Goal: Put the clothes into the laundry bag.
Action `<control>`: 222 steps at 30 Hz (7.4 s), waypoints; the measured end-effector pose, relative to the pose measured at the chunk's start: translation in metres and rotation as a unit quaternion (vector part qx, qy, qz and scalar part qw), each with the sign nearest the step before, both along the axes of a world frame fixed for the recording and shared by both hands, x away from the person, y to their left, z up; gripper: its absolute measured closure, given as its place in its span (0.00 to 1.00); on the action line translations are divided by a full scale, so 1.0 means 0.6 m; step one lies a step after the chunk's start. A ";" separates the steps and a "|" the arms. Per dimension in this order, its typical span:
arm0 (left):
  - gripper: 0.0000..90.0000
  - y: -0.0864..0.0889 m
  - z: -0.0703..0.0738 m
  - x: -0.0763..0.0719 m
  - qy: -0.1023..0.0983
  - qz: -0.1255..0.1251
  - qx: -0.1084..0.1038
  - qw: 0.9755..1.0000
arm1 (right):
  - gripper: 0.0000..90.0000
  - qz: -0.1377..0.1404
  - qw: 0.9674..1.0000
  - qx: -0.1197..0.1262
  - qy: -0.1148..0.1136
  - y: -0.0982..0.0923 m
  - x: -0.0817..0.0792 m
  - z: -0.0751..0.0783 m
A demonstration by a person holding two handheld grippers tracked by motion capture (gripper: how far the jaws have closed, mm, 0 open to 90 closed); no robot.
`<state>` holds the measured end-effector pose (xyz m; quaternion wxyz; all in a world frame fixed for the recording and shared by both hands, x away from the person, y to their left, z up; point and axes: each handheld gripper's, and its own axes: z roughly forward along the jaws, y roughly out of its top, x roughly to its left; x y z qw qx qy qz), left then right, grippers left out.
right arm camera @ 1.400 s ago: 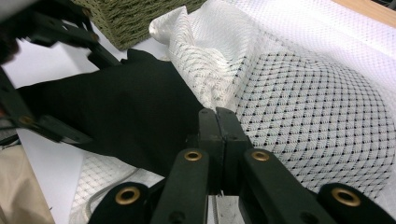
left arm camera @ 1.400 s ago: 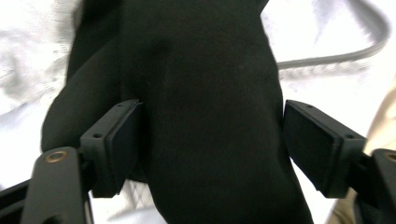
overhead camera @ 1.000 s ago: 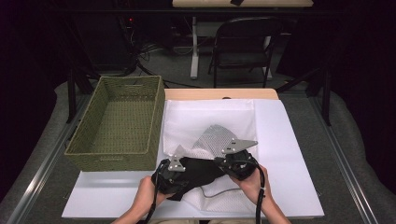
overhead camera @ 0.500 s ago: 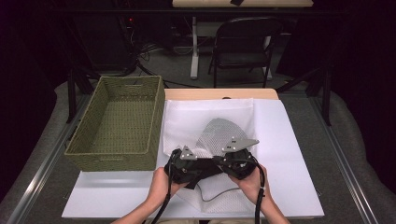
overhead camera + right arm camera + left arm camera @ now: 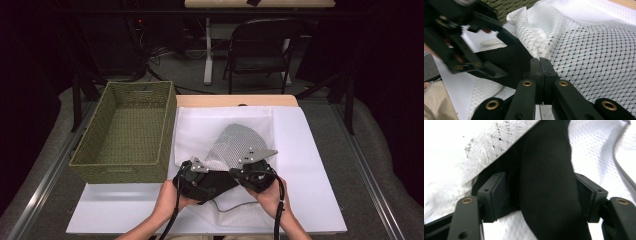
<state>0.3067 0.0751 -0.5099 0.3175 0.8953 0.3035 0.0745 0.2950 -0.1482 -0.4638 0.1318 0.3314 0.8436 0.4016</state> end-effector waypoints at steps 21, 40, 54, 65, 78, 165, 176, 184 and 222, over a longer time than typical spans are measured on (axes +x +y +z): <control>0.89 -0.022 -0.048 -0.002 -0.017 0.026 -0.020 0.999 | 1.00 0.000 1.000 -0.001 -0.004 0.001 0.000 0.000; 0.87 -0.047 -0.046 0.047 -0.056 0.099 -0.064 0.991 | 1.00 -0.001 0.999 0.049 0.016 -0.013 0.006 0.005; 0.69 -0.043 -0.053 0.057 -0.049 0.093 -0.068 0.992 | 1.00 -0.002 0.998 0.053 0.028 -0.017 0.010 0.001; 0.47 -0.022 -0.043 0.026 -0.039 0.063 -0.040 0.996 | 1.00 -0.009 0.998 0.053 0.027 -0.020 0.010 0.002; 0.46 0.041 0.002 -0.003 -0.070 0.051 -0.024 0.996 | 1.00 -0.007 0.999 0.041 0.034 -0.019 0.010 0.000; 0.55 0.024 -0.006 -0.025 -0.118 -0.068 0.085 0.987 | 1.00 0.064 0.992 -0.030 0.102 -0.010 0.005 -0.057; 0.93 0.027 -0.024 -0.016 -0.122 -0.066 0.064 0.988 | 1.00 0.062 0.993 -0.027 0.096 -0.008 0.004 -0.054; 0.99 0.038 -0.017 -0.017 -0.094 -0.076 0.039 0.992 | 1.00 0.074 0.992 -0.031 0.094 -0.006 -0.001 -0.051; 0.35 0.096 -0.011 -0.035 -0.015 -0.027 0.075 0.997 | 0.52 0.064 0.988 -0.096 0.102 -0.008 0.003 -0.074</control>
